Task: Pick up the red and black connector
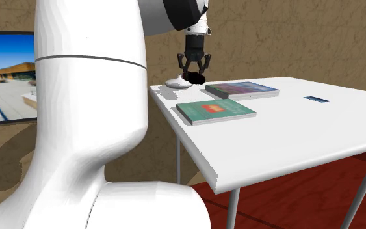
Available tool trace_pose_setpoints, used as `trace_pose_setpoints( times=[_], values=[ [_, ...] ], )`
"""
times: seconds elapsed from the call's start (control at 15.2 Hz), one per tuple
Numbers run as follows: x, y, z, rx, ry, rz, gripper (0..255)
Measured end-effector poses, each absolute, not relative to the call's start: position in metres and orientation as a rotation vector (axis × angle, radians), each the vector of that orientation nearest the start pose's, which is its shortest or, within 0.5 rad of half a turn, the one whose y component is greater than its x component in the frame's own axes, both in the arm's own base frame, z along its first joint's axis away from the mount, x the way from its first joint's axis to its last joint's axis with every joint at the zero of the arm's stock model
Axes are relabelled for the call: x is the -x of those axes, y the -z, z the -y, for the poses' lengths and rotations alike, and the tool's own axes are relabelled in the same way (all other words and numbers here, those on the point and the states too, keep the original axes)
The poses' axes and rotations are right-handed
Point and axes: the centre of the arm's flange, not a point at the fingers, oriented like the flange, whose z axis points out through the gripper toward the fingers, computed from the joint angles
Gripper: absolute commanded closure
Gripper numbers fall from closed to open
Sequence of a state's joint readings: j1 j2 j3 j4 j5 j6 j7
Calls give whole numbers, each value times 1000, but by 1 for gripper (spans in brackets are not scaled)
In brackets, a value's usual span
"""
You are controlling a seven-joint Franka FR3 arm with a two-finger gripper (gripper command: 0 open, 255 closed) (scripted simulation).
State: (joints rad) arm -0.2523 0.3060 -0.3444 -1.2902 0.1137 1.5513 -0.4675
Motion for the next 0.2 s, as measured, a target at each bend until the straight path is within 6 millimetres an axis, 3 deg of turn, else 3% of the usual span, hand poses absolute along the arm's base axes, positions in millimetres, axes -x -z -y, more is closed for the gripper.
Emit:
trace_pose_setpoints(
  times=[0.2],
  values=[
    [-554, -593, 319, 3112, -29, -179, 255]
  ],
)
